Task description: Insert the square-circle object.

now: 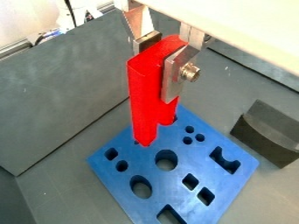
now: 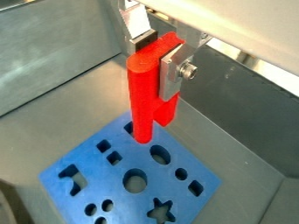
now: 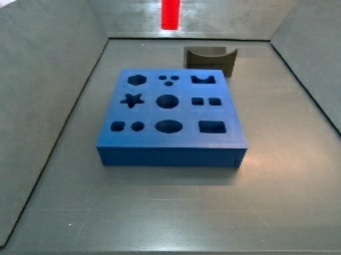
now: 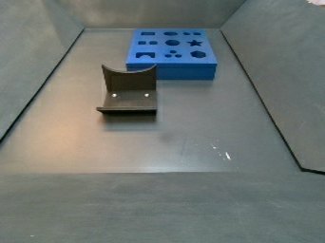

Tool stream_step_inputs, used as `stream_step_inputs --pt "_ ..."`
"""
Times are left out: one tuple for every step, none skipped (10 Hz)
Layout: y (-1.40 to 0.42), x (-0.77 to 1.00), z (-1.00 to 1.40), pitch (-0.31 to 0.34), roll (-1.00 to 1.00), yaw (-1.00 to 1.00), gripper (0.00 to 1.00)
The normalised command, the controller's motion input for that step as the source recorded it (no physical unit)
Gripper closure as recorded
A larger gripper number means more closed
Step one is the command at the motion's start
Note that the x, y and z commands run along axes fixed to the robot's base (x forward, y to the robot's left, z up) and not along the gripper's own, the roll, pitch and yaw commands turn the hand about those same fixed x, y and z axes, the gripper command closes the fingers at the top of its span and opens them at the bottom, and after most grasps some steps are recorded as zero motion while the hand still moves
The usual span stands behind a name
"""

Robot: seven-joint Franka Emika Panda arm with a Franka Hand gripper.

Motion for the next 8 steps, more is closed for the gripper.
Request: stream_step_inputs --pt "-0.01 0.0 -0.03 -0.003 0.0 -1.0 1.0" --pt "-0.01 0.0 -0.04 -0.004 0.0 -1.0 1.0" --pt "-0.06 0.0 -0.21 -0.041 0.0 -1.0 1.0" --pt "-0.03 0.0 -0.28 -0.059 -0.01 -1.0 1.0" --pt "-0.03 0.0 -0.37 -0.089 -0.02 -1.0 1.0" --pt "-0.11 0.0 -0.46 -0.107 -0.01 -0.99 1.0" --pt "-0.25 -0.1 -0.55 -0.097 -0.04 -0.81 1.0" --pt "-0.25 -0.23 -0.55 -0.089 -0.03 -0.73 1.0"
